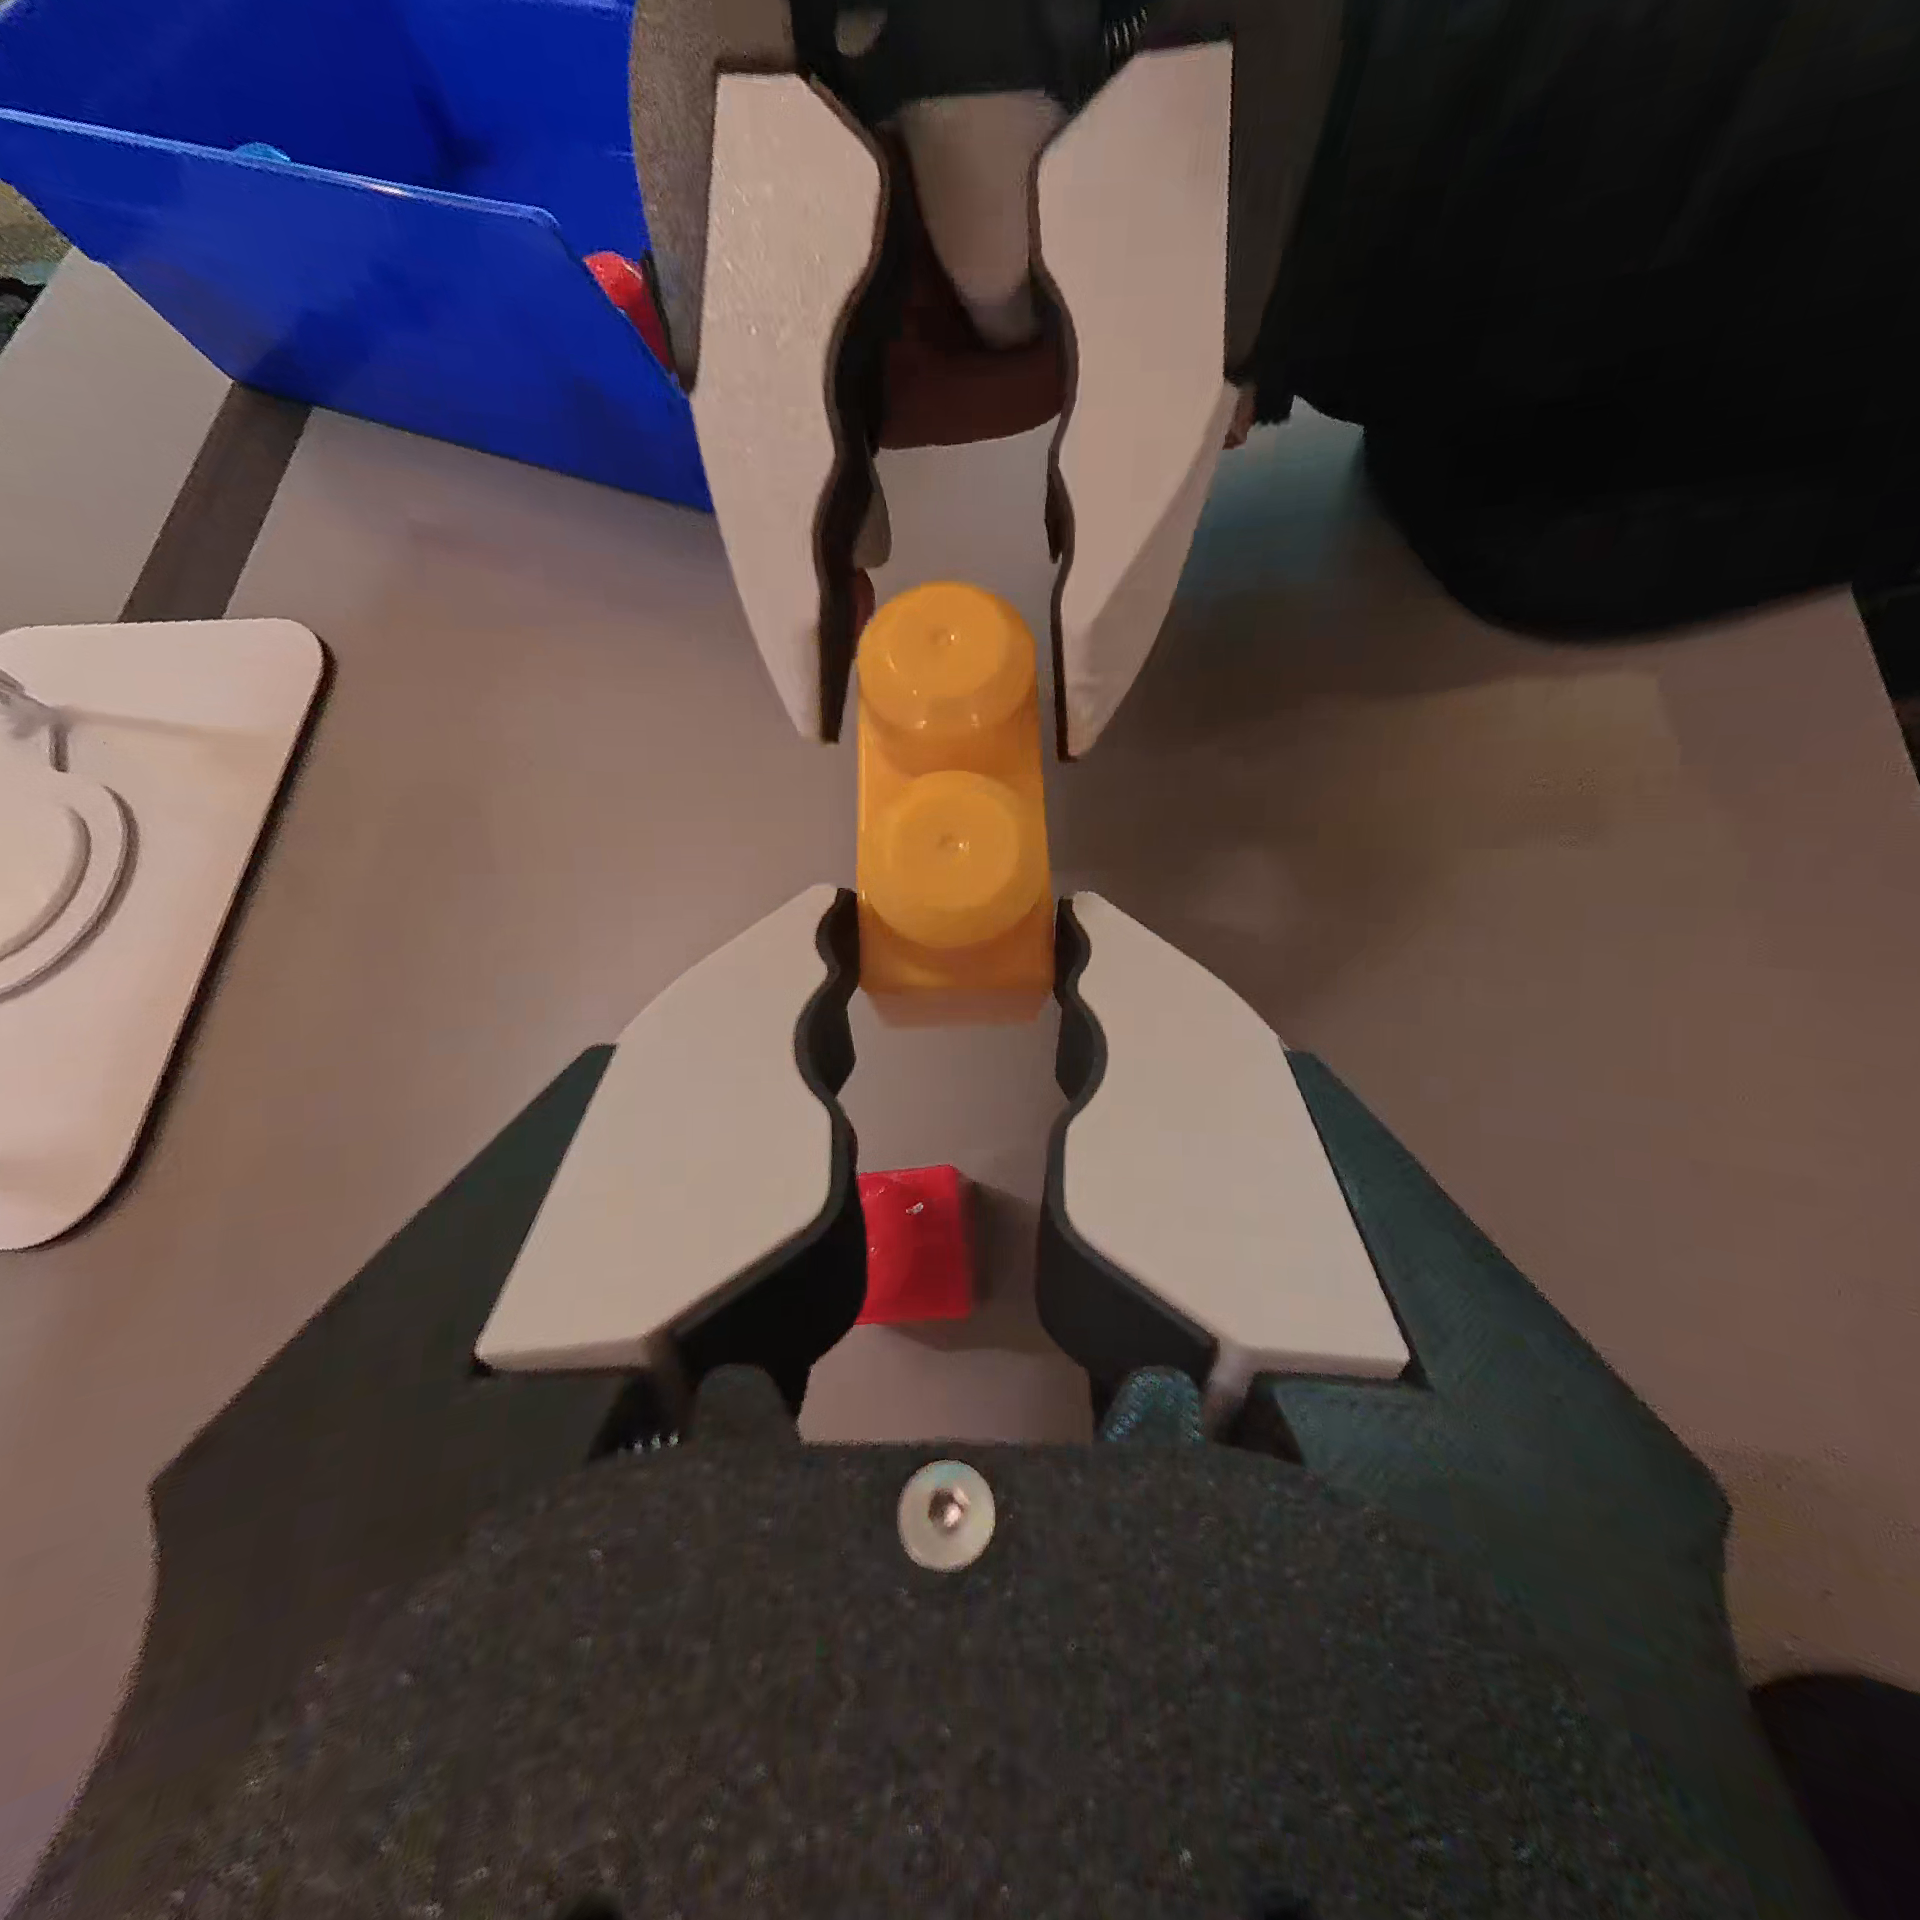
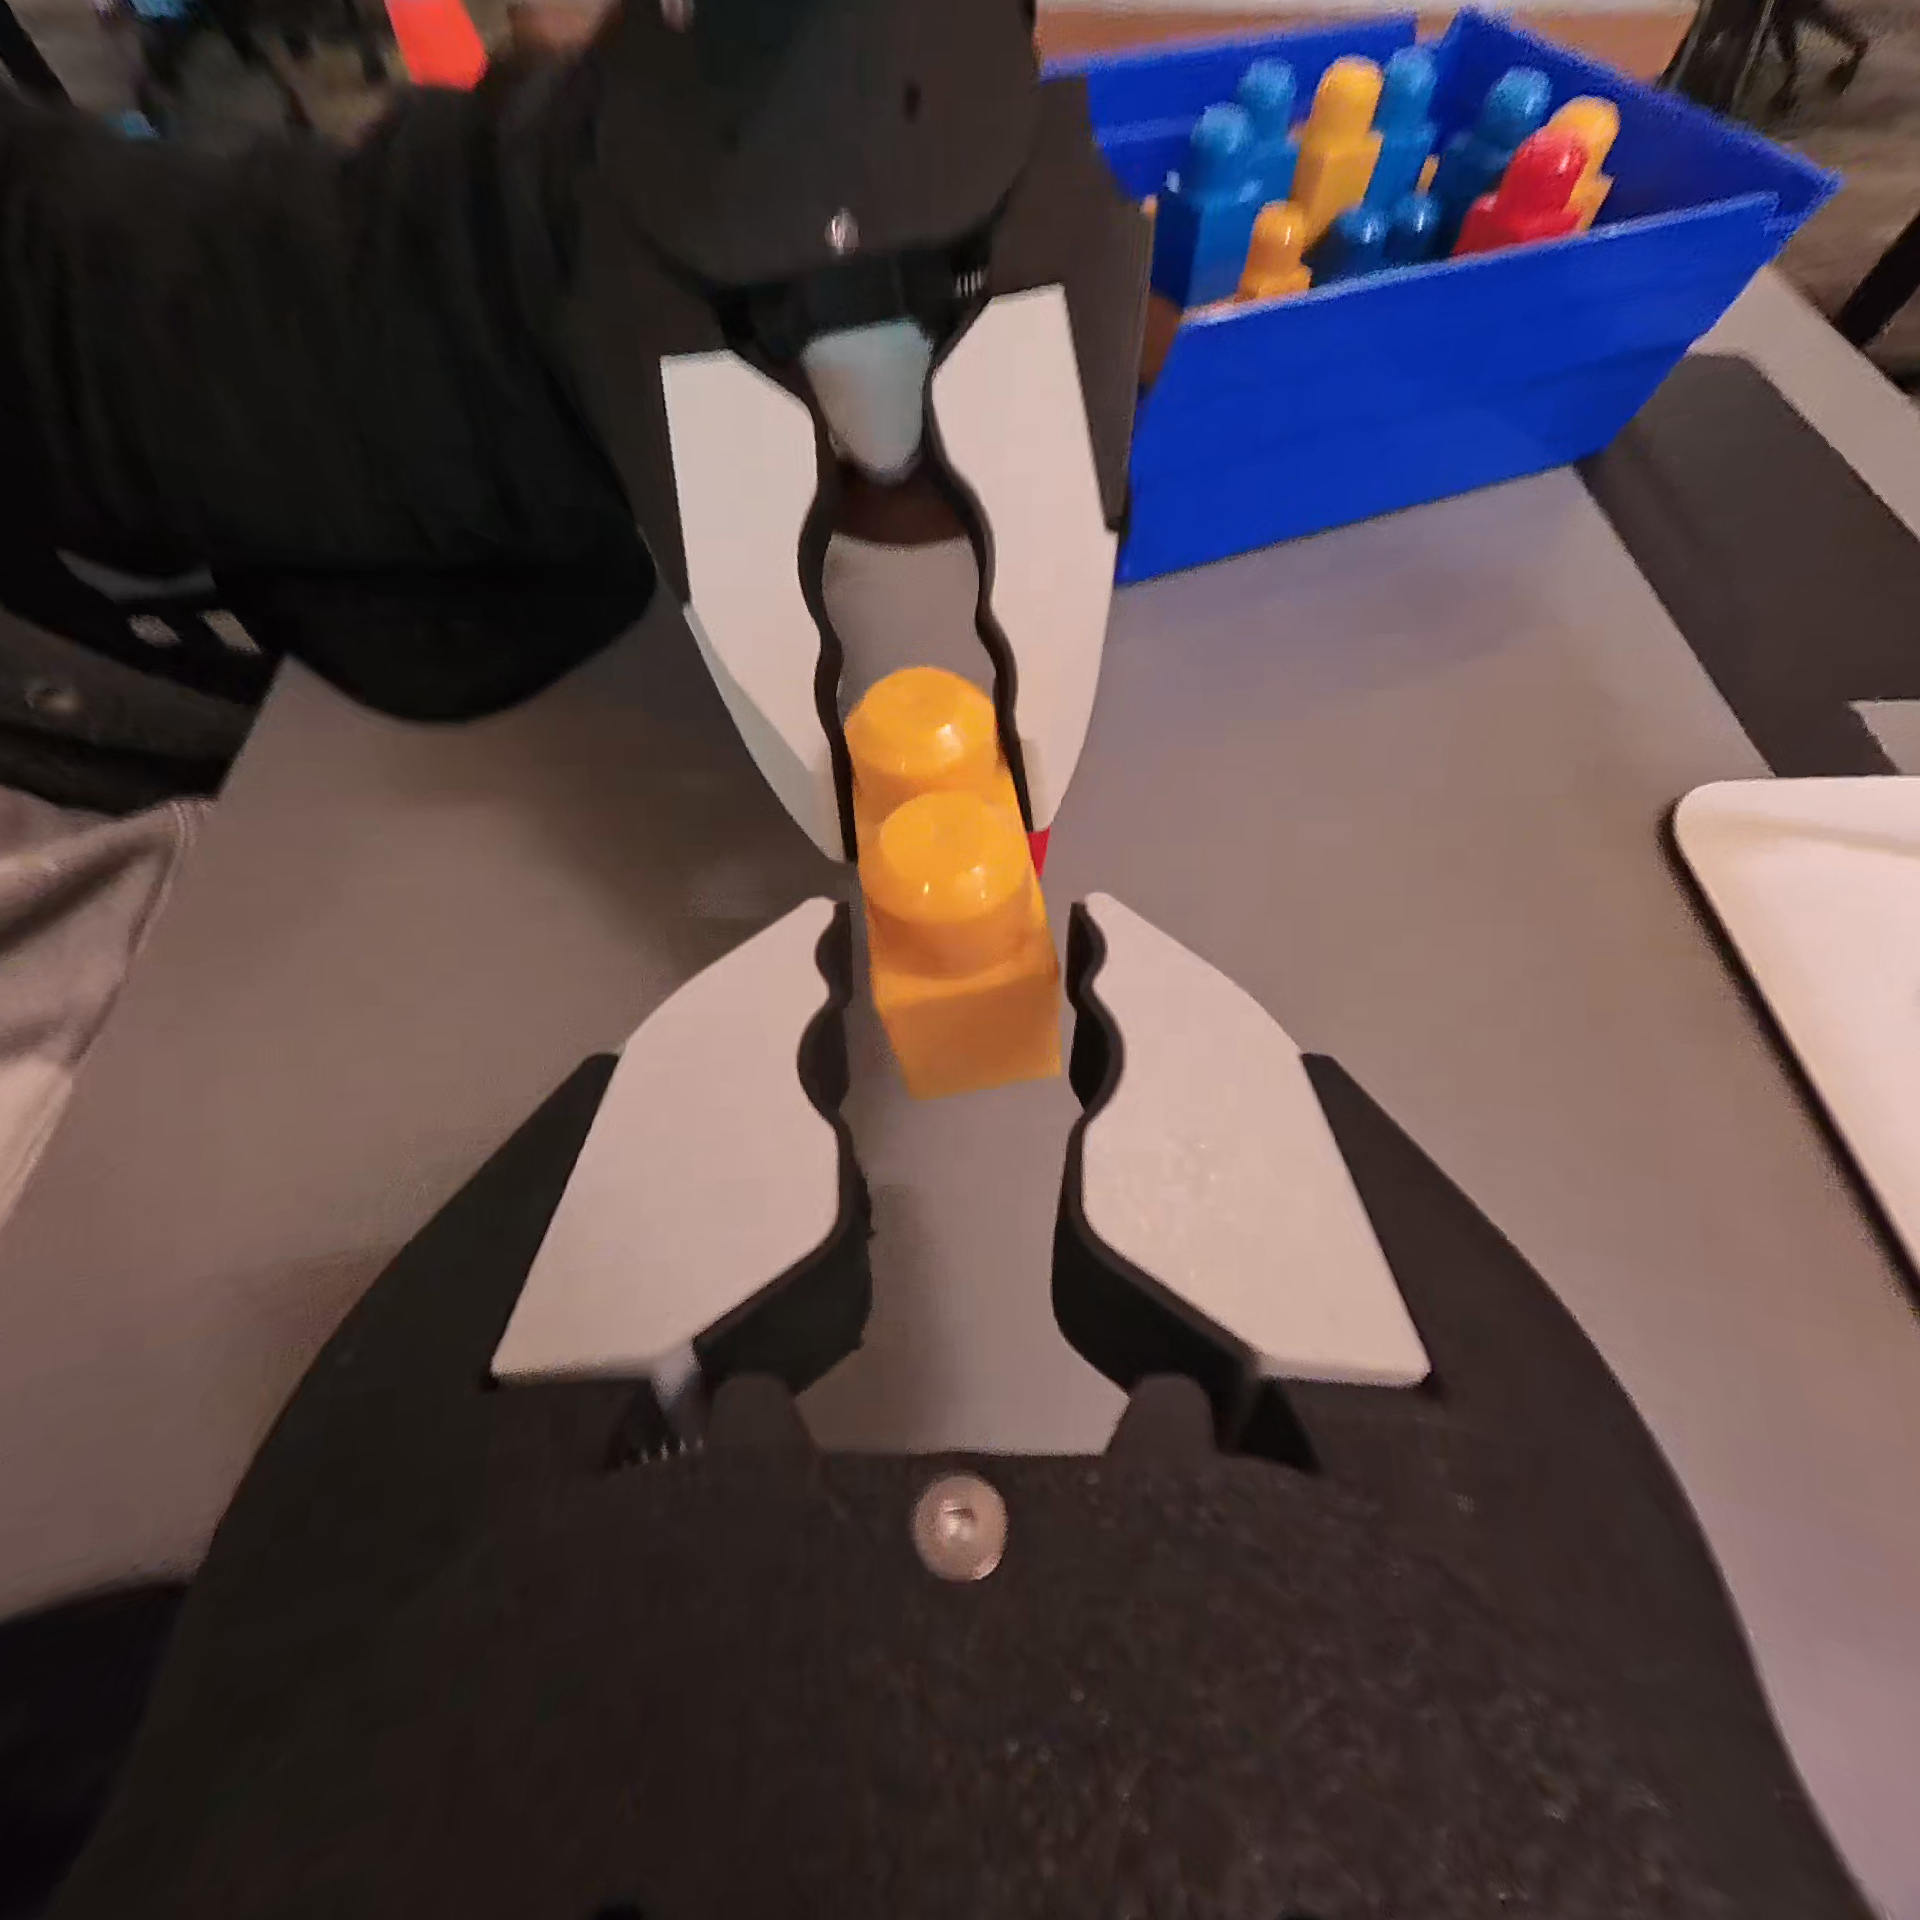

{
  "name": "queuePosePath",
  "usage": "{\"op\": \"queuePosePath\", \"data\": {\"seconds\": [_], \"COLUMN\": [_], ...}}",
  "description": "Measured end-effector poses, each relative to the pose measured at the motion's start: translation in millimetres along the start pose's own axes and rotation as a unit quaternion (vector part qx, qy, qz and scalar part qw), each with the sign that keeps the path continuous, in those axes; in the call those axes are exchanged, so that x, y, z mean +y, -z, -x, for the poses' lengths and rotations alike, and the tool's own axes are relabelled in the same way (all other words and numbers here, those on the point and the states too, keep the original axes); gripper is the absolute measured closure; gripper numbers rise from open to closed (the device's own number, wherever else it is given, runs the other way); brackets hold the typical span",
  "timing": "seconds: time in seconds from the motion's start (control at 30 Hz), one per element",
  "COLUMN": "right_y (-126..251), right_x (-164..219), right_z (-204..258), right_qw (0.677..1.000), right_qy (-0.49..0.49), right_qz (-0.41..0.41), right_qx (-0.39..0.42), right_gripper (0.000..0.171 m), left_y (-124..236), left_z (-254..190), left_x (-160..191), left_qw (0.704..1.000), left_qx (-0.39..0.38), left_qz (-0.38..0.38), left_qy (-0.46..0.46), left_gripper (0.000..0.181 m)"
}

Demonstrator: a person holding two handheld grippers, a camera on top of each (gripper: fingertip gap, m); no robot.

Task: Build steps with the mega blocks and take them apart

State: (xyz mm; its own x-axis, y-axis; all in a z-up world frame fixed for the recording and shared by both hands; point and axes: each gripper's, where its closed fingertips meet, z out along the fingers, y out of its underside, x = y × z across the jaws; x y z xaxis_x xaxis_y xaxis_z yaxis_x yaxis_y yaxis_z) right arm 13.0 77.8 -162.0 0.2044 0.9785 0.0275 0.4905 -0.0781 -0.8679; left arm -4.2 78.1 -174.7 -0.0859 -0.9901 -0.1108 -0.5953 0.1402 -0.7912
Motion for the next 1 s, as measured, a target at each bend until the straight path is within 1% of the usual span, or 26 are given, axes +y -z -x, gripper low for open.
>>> {"op": "queuePosePath", "data": {"seconds": [0.1, 0.23, 0.3, 0.4, 0.57, 0.8, 1.0], "right_y": [-5, -9, -12, -16, -20, -28, -32], "right_x": [5, 11, 13, 27, 32, 43, 47], "right_z": [-1, 3, 6, 6, 6, 6, 6], "right_qw": [0.999, 0.995, 0.994, 0.986, 0.985, 0.977, 0.972], "right_qy": [0.023, 0.046, 0.055, 0.066, 0.067, 0.073, 0.084], "right_qz": [0.033, 0.077, 0.095, 0.145, 0.156, 0.197, 0.214], "right_qx": [0.022, 0.032, 0.030, 0.039, 0.038, 0.043, 0.048], "right_gripper": [0.135, 0.136, 0.136, 0.136, 0.137, 0.137, 0.137], "left_y": [0, -8, -12, -11, -8, -11, -14], "left_z": [0, -2, -6, -8, -8, -10, -10], "left_x": [7, 22, 22, 18, 16, 20, 24], "left_qw": [1.000, 0.997, 0.997, 0.997, 0.998, 0.997, 0.997], "left_qx": [0.000, -0.007, 0.000, 0.004, 0.006, 0.012, 0.014], "left_qz": [0.019, 0.071, 0.076, 0.064, 0.057, 0.068, 0.074], "left_qy": [-0.004, -0.027, -0.030, -0.033, -0.032, -0.031, -0.027], "left_gripper": [0.145, 0.145, 0.145, 0.145, 0.145, 0.145, 0.145]}}
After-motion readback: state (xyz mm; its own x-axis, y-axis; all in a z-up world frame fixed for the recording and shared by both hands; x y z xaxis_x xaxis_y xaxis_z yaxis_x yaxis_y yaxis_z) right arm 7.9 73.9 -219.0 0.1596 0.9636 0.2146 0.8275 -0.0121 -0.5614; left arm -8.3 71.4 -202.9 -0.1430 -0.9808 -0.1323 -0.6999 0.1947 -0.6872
